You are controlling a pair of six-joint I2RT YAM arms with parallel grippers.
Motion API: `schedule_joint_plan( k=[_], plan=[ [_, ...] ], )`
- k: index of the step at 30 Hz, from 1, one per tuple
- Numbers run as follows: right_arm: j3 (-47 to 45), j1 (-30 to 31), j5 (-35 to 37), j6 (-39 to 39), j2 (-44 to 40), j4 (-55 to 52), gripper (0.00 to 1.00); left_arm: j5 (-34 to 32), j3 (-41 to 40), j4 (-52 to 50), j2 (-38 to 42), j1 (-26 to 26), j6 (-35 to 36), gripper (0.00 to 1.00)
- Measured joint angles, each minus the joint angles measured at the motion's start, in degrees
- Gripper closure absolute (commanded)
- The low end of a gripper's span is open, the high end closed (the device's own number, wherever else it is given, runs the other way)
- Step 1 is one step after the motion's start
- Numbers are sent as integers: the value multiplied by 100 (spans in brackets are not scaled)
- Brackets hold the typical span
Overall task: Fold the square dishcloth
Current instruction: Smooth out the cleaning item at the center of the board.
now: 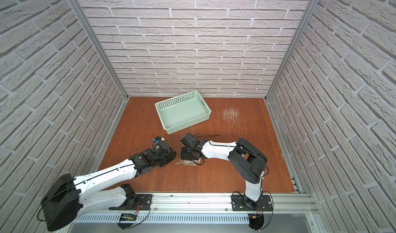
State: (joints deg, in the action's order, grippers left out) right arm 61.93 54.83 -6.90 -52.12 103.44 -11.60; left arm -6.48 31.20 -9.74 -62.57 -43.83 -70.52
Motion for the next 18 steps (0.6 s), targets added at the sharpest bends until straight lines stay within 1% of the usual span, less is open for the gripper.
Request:
schedule_joint_plan(
  k=[5,8,14,18],
  plan=[
    [149,0,166,197,-551,-249,87,-61,195,-68,37,26,133,90],
    [116,0,278,238,-831,-291,87,-11,382,-105,-96,109,321,91],
    [-551,0,483,162,-1486,-326,87,540,981,-50,-955,540,922,93],
    [-970,0,529,68,-1838,-385,86,966,1268,-22,-1462,682,1266,93]
  ],
)
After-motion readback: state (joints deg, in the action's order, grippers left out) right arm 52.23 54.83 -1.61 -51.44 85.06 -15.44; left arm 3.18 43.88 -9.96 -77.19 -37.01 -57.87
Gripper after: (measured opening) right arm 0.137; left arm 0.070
